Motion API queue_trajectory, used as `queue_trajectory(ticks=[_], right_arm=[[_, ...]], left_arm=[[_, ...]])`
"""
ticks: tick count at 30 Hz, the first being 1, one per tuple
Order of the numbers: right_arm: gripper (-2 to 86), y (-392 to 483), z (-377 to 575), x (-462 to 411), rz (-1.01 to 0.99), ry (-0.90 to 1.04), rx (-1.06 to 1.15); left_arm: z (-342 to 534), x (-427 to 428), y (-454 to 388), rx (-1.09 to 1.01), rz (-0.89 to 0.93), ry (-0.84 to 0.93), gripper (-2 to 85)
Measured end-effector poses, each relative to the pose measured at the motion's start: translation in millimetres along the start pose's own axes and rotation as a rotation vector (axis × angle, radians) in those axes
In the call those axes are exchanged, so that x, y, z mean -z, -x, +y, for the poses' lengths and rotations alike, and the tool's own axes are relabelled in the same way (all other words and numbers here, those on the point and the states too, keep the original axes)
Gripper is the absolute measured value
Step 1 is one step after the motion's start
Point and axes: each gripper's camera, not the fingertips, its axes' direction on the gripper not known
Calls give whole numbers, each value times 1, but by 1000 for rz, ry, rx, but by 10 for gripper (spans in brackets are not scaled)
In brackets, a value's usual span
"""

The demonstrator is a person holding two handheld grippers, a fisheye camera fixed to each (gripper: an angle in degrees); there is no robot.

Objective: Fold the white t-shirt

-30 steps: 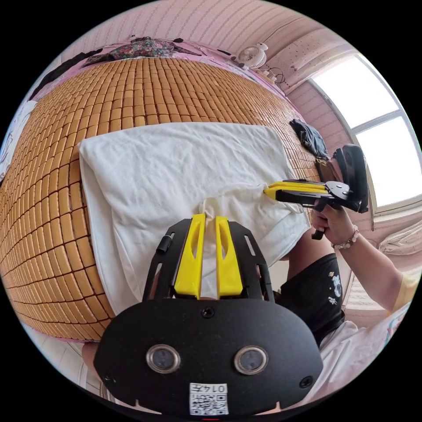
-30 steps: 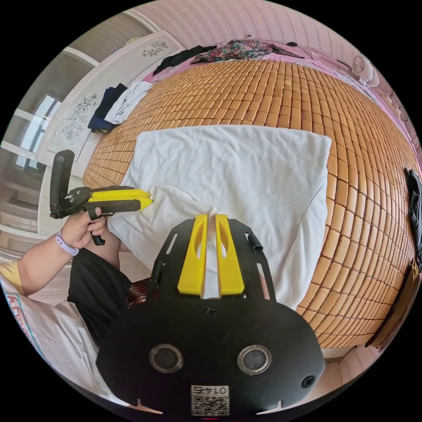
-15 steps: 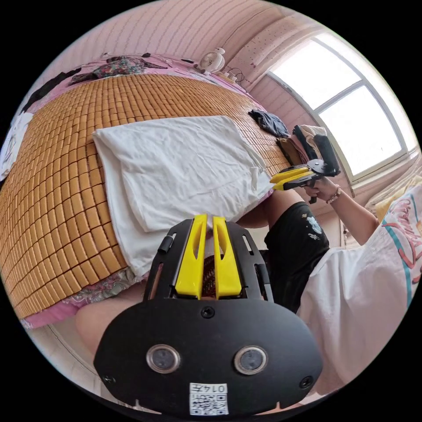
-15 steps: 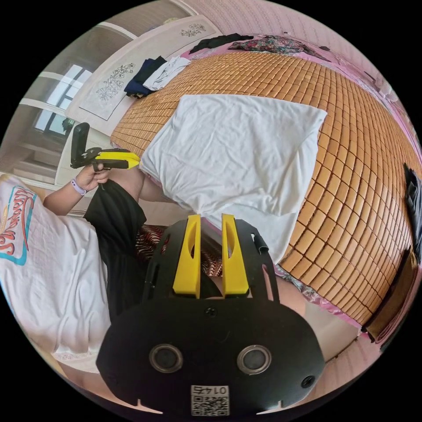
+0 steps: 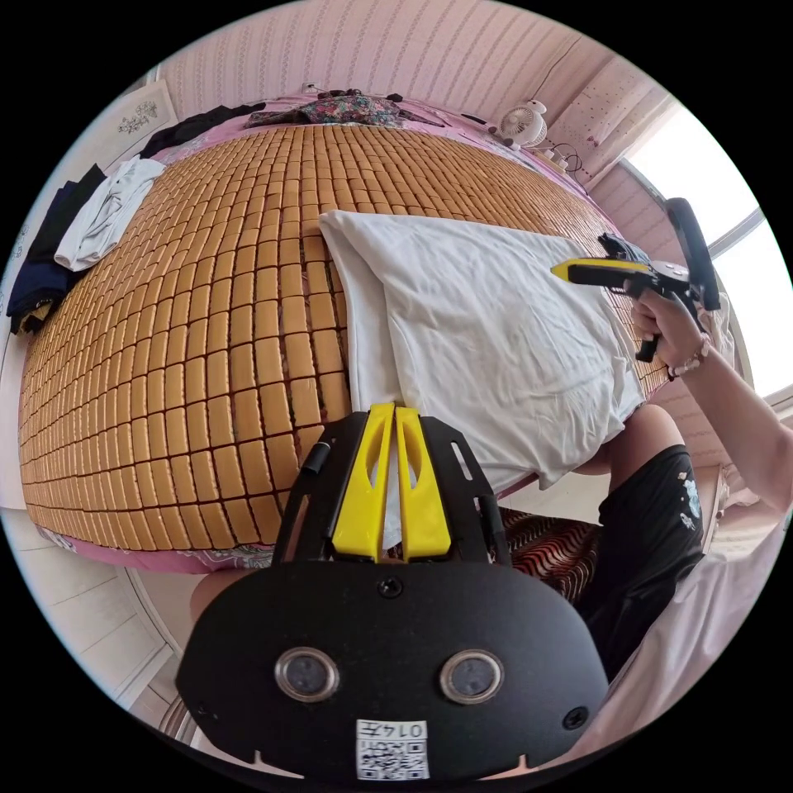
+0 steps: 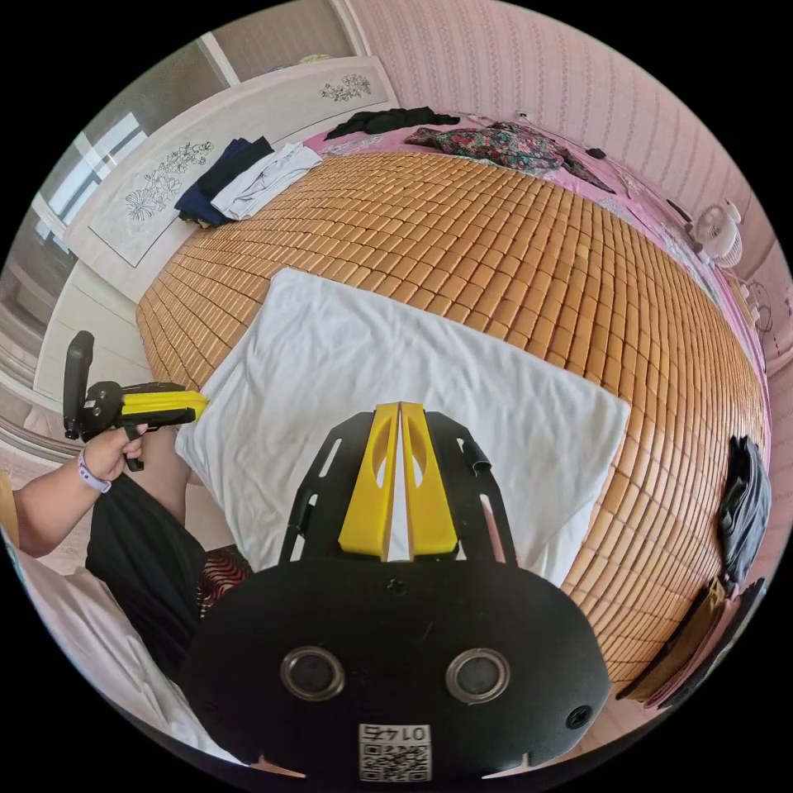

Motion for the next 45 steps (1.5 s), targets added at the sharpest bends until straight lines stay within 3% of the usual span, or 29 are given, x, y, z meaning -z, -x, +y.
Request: queue_trajectory(ticks=[3, 8, 20, 24, 27, 32, 36, 45], right_arm=[[1, 10, -41, -36, 54, 88, 6], [-1, 30, -75, -59, 119, 152, 81], [0, 61, -125, -72, 101, 120, 118], [0, 62, -158, -104, 259, 230, 134], [0, 61, -179, -118, 231, 326, 142], [-1, 58, -206, -129, 189, 456, 183], [-3, 62, -216, -136, 213, 503, 233], [-5, 68, -214, -141, 305, 553, 331]], left_arm=[[-3, -3, -2, 20, -86, -15, -6], [-13, -15, 8, 42, -45, -27, -7], [-65, -43, 21, 23, -61, -27, -7], [-59, -25, 19, 41, -51, -63, -7], [-43, -6, -13, -76, 2, -141, -7], [-27, -55, -118, -373, 180, -2, -7], [-16, -101, -149, -396, 193, 145, -7], [-6, -111, -144, -401, 125, 151, -7]])
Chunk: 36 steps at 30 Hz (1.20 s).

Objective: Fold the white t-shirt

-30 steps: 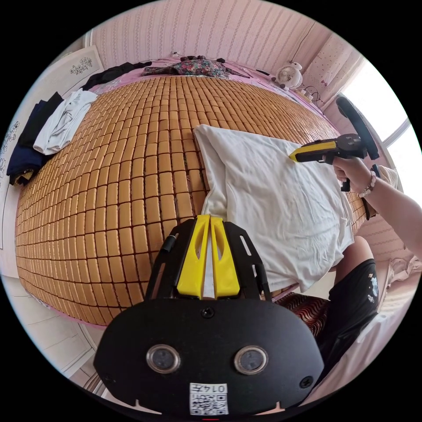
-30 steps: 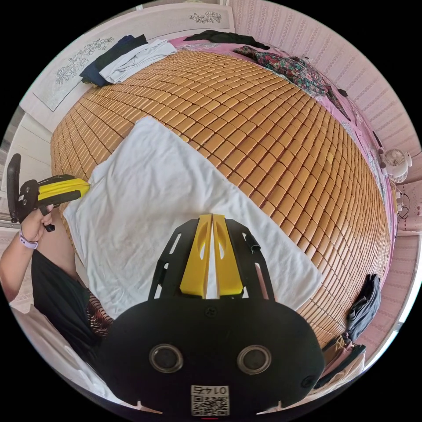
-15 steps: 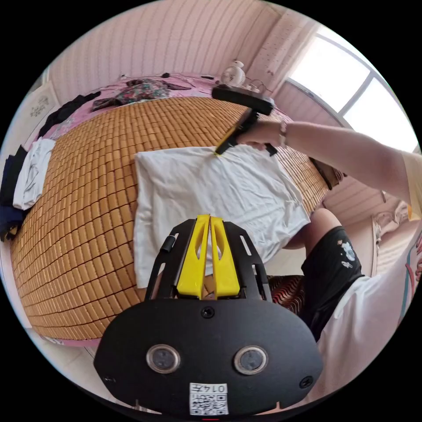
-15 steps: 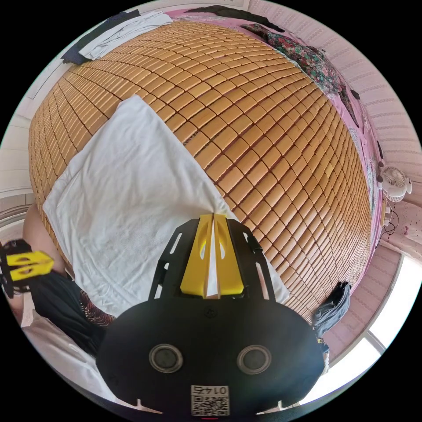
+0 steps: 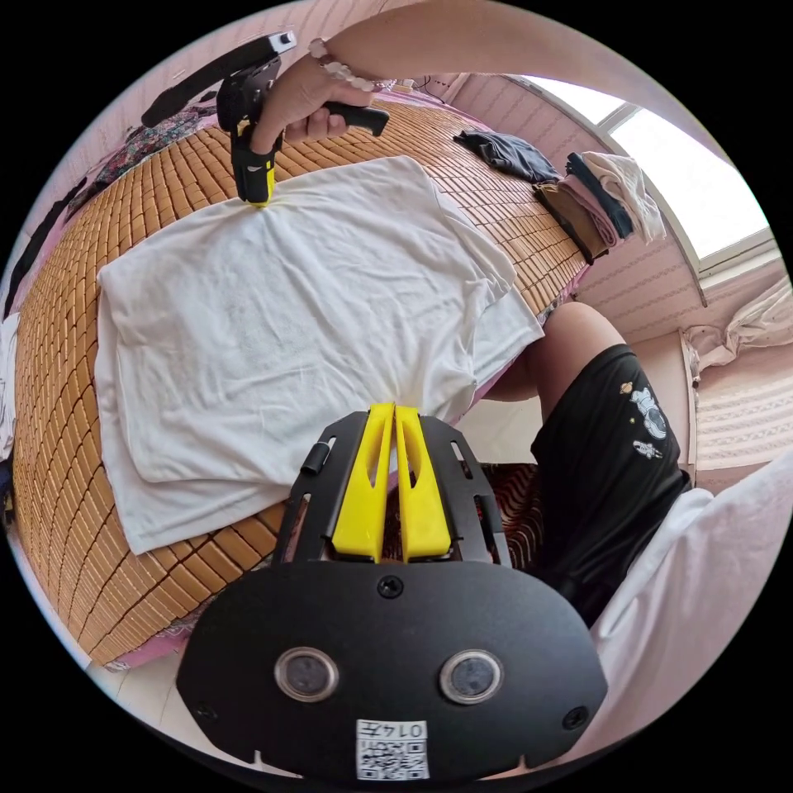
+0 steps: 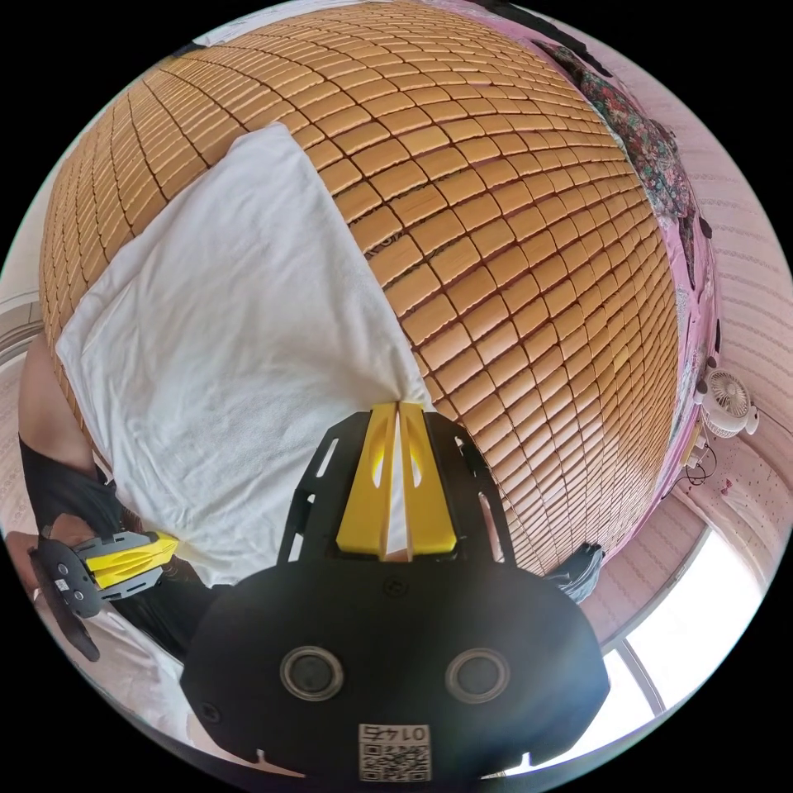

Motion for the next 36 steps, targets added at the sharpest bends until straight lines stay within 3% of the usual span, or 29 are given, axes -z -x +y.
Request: queue_trajectory(ticks=[8, 13, 15, 18, 22, 24, 29, 33, 36], right_arm=[[-5, -29, 37, -7, -86, -64, -157], [-3, -53, 133, -4, -251, -451, -335], [1, -72, 211, 1, -410, -636, -421], [5, -82, 316, -12, -608, -765, -500], [25, -70, 416, -47, -611, -676, -705], [49, -59, 455, -75, -637, -527, -779], [96, -52, 491, -110, -709, -353, -768], [72, -54, 499, -128, -600, -220, -692], [54, -65, 514, -142, -663, -213, -687]], left_arm=[[14, -17, -8, -123, -78, -29, -6], [20, -10, -8, -188, 5, -1, -5], [33, 4, -7, -186, 101, -69, -4], [58, 24, -9, -182, 194, -209, 5], [83, 32, -20, -151, 144, -340, 27], [85, 31, -23, -113, 190, -377, 36], [76, 25, -46, -150, 185, -383, 90], [69, 24, -65, -241, 193, -382, 130], [66, 25, -75, -263, 190, -393, 147]])
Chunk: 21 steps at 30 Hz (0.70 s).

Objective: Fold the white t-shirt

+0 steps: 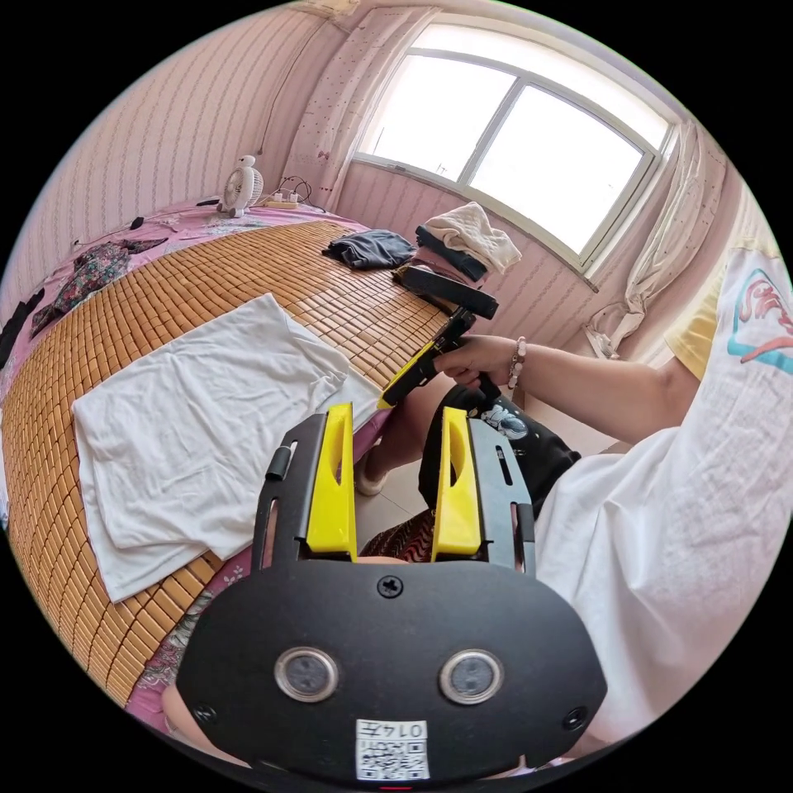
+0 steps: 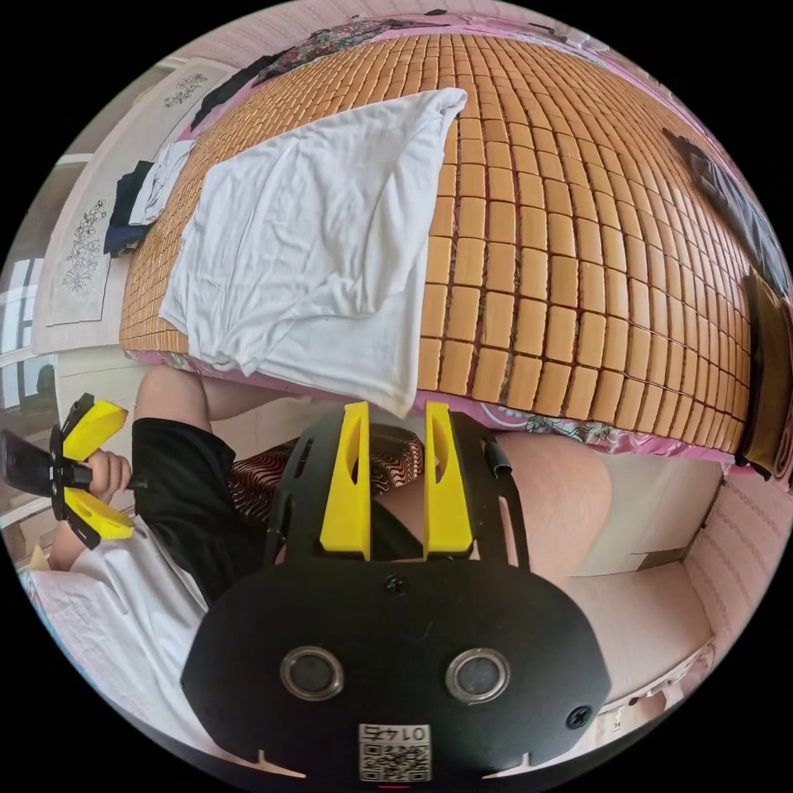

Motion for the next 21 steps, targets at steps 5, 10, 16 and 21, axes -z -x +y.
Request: queue_trajectory(ticks=[5, 10, 16, 21], right_arm=[[33, -51, 12, 13, -130, -10, -65], [17, -96, 29, 24, -274, -37, -85], [11, -153, 56, 47, -656, -178, 7], [9, -198, 78, 56, -886, -265, 31]], left_arm=[[-3, -15, -6, -41, -39, 38, 157], [-13, -39, 1, -47, -64, 90, 171], [-43, -75, 5, -115, -21, 118, 191], [-70, -114, 10, -150, -54, 168, 210]])
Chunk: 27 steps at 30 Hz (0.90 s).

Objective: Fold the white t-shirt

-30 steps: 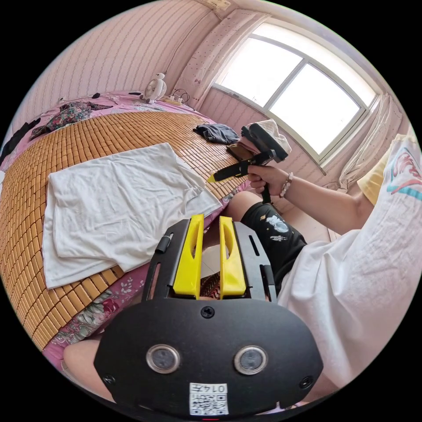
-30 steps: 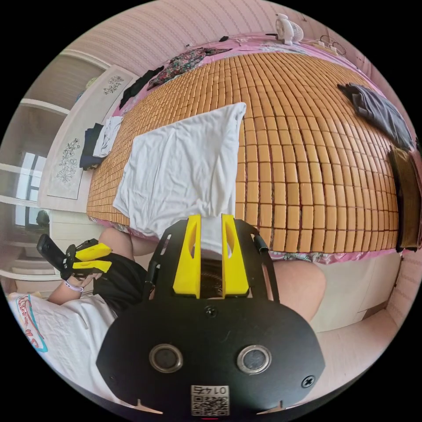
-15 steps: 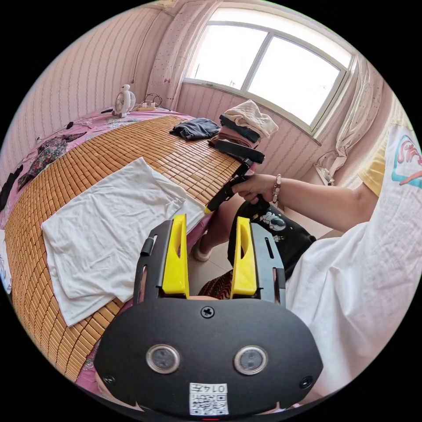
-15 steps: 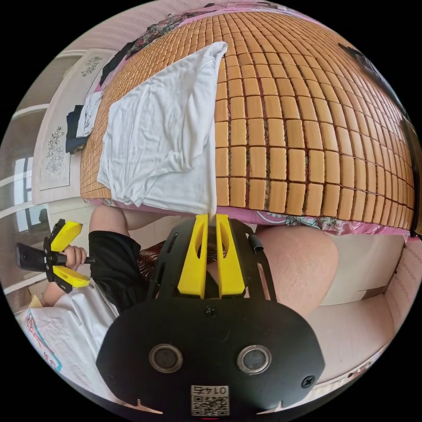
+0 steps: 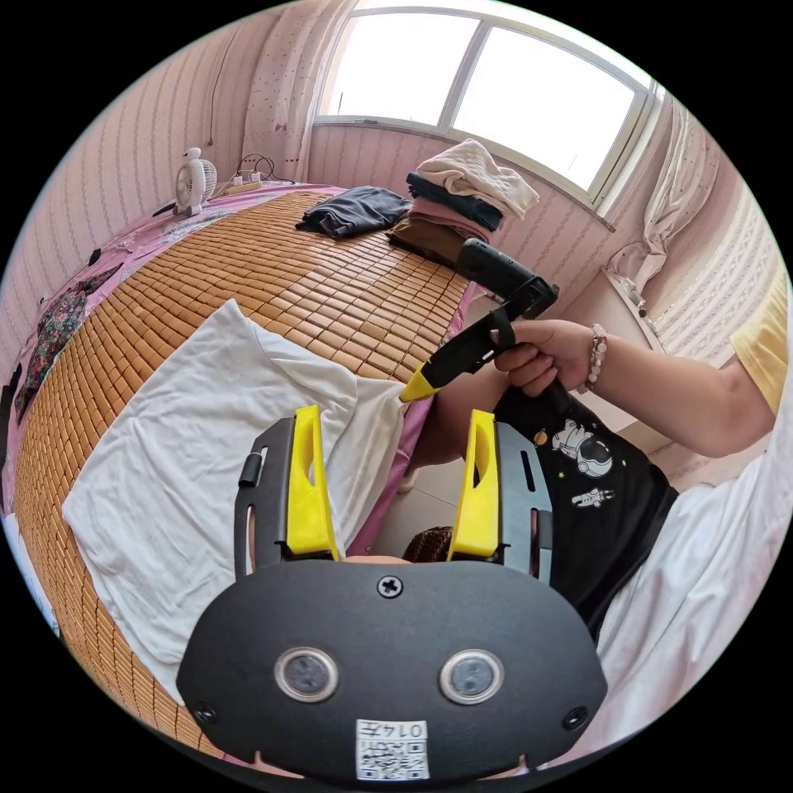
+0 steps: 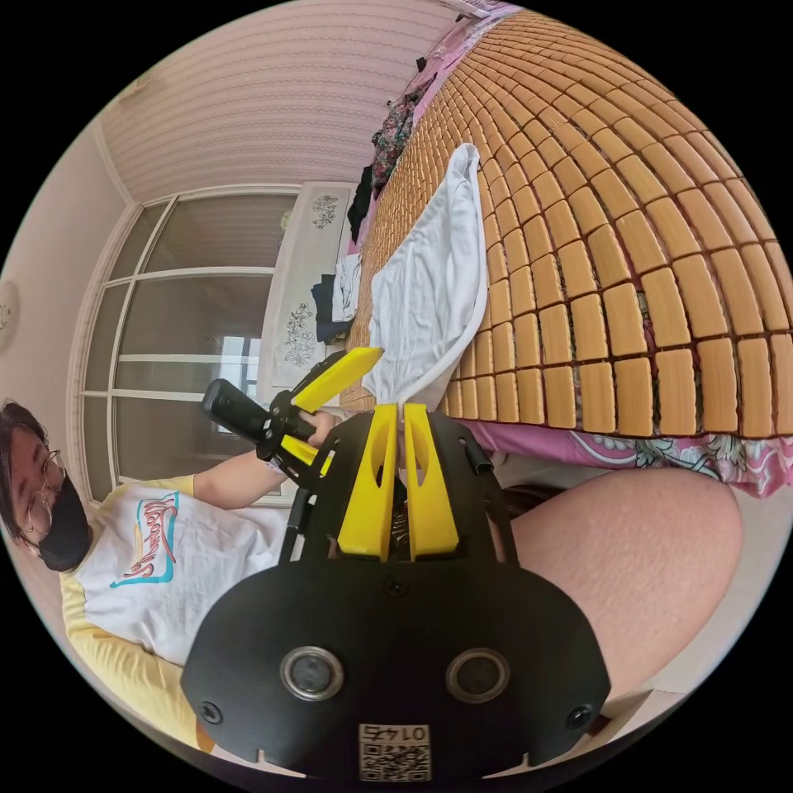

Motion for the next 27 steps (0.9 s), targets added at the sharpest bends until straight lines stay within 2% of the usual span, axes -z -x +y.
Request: queue_trajectory(ticks=[4, 7, 10, 13, 17, 22, 24, 27], right_arm=[[9, 3, 4, 9, -32, 32, 64], [9, 3, 9, 17, -48, 12, 80], [11, 0, 17, 25, -54, -24, 64], [15, -3, 20, 28, -76, -34, 43], [20, -16, 23, 37, -112, -101, -37], [62, -8, 24, 34, 27, -159, -101], [83, 9, 22, 28, 211, -209, -110], [87, 29, 15, 17, 378, -280, -87]], left_arm=[[-27, -36, 0, -46, -16, 91, 227], [-36, -57, 0, -49, -15, 169, 152], [-36, -60, 7, 58, -74, 199, 76], [-28, -54, 13, 134, -47, 234, 1], [4, -29, 13, 222, 73, 201, -1], [41, 10, -7, 186, 70, 162, -3], [51, 23, -12, 191, 82, 142, -3], [63, 43, -18, 212, 95, 95, -3]])
